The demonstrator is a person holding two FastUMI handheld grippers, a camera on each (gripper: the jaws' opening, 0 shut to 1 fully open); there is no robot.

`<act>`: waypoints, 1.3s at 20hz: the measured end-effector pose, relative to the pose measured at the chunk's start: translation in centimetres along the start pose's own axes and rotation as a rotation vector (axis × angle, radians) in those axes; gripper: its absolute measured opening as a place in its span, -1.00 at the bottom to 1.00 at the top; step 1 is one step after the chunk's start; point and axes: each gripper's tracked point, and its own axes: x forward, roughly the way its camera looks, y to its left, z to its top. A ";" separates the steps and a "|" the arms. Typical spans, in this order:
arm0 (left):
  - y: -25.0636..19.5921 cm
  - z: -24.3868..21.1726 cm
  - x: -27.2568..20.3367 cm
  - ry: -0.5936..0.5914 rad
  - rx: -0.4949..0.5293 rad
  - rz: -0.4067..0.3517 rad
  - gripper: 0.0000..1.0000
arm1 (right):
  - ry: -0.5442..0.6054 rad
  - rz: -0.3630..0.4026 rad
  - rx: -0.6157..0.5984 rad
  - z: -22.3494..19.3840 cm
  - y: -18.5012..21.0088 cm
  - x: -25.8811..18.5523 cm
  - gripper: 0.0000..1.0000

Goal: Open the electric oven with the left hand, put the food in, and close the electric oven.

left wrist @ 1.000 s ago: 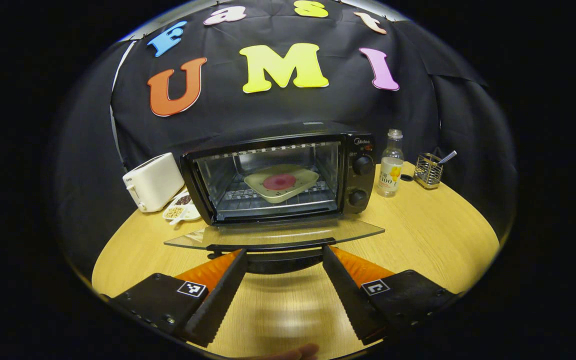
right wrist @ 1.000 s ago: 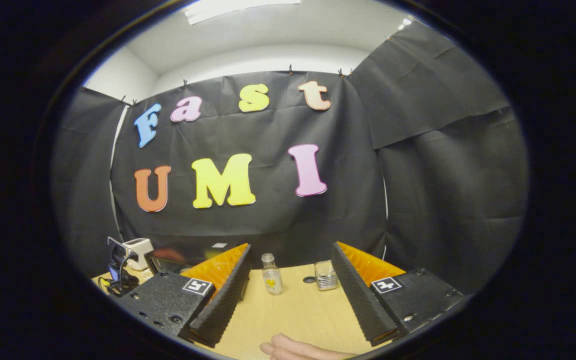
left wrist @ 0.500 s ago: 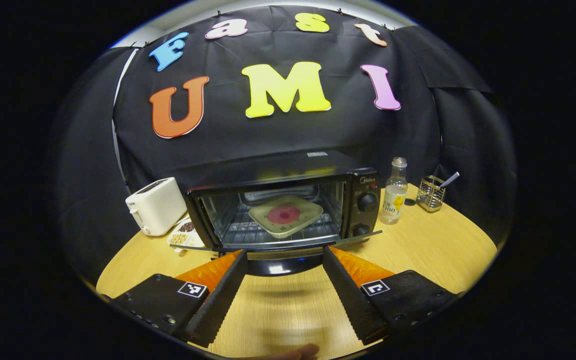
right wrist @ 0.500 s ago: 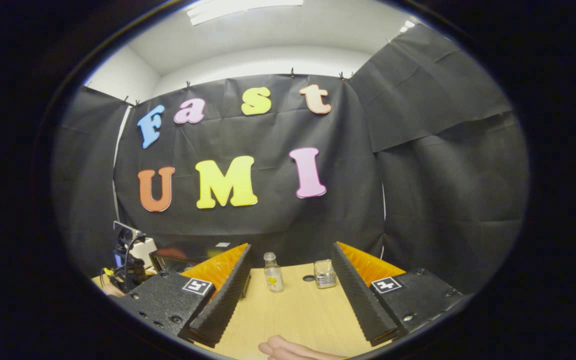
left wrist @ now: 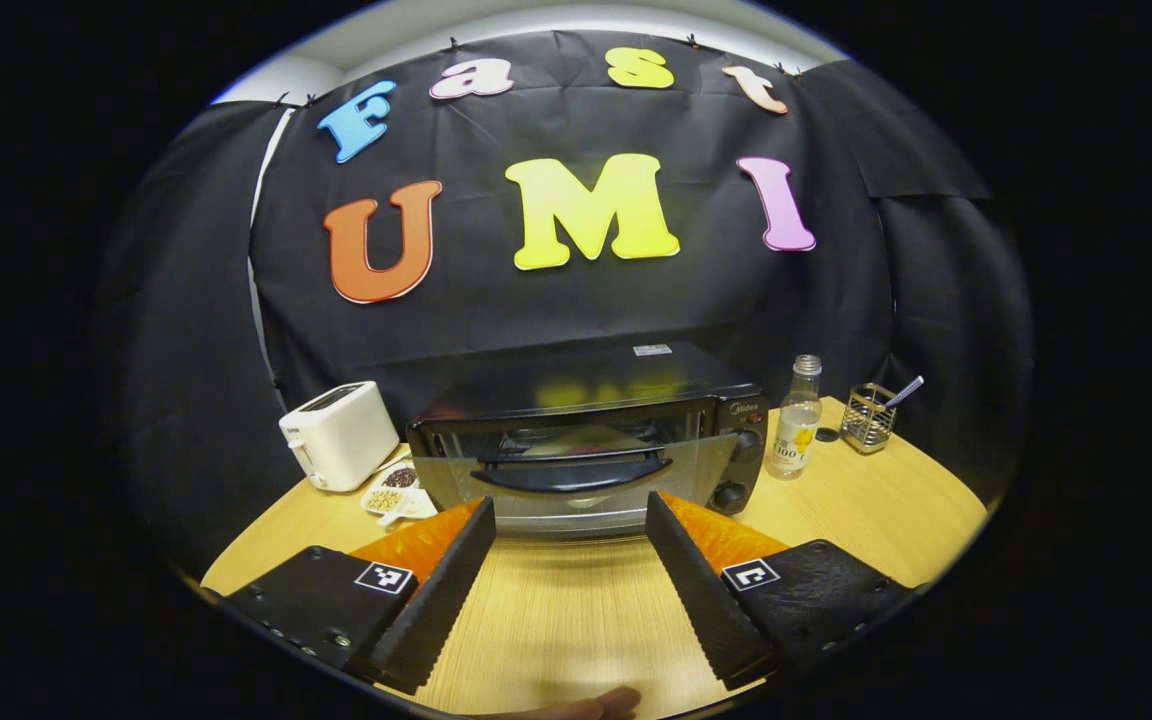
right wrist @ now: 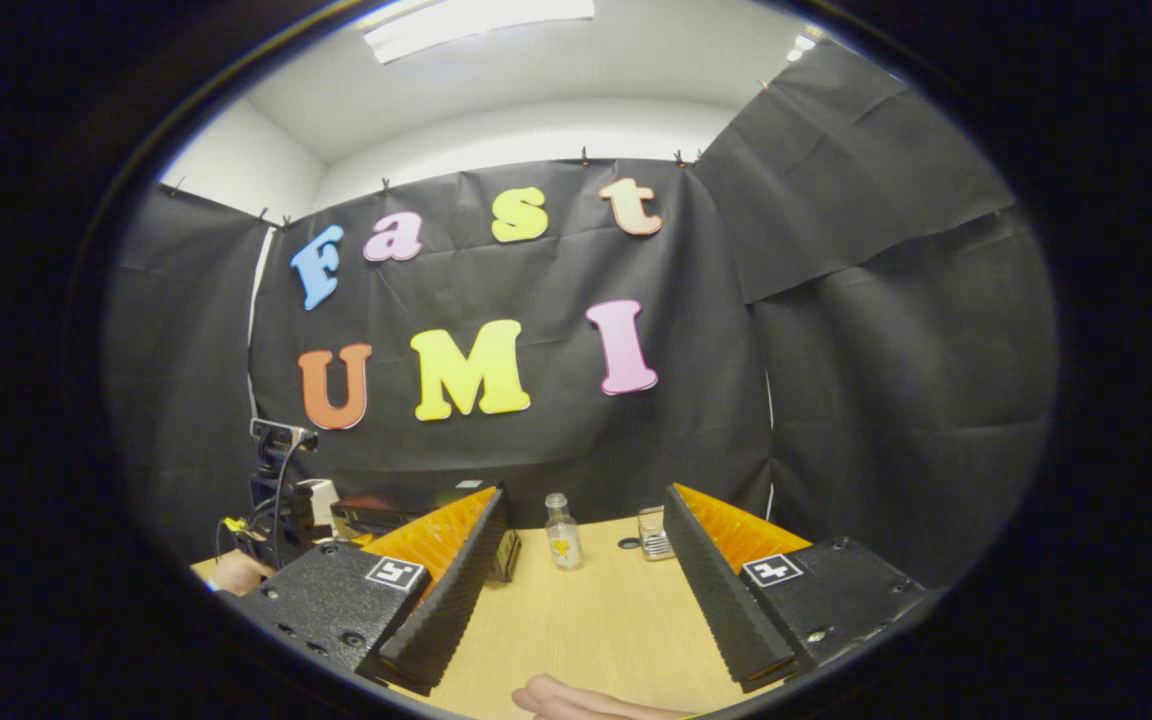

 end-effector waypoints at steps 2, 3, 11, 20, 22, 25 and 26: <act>-0.4 0.2 -2.4 -0.009 0.000 -0.009 0.92 | -0.009 -0.006 -0.020 0.4 0.1 -1.9 0.90; -0.5 0.3 -3.7 -0.010 0.001 -0.013 0.93 | -0.015 -0.008 -0.034 0.7 0.2 -2.8 0.92; 1.6 3.8 -14.0 -0.104 -0.011 0.056 0.92 | -0.088 -0.024 -0.105 3.1 1.4 -7.9 0.90; 1.6 5.9 -24.1 -0.255 -0.051 0.062 0.92 | -0.042 -0.010 -0.129 -0.3 1.9 -6.6 1.00; 2.0 6.0 -25.4 -0.276 -0.043 0.082 0.92 | -0.025 -0.014 -0.133 -0.9 1.8 -6.3 1.00; 1.6 5.5 -25.9 -0.270 -0.075 0.064 0.92 | 0.001 -0.014 -0.133 -1.6 1.7 -6.0 0.92; 1.6 5.5 -26.0 -0.267 -0.080 0.062 0.92 | 0.005 -0.014 -0.133 -1.7 1.6 -6.0 1.00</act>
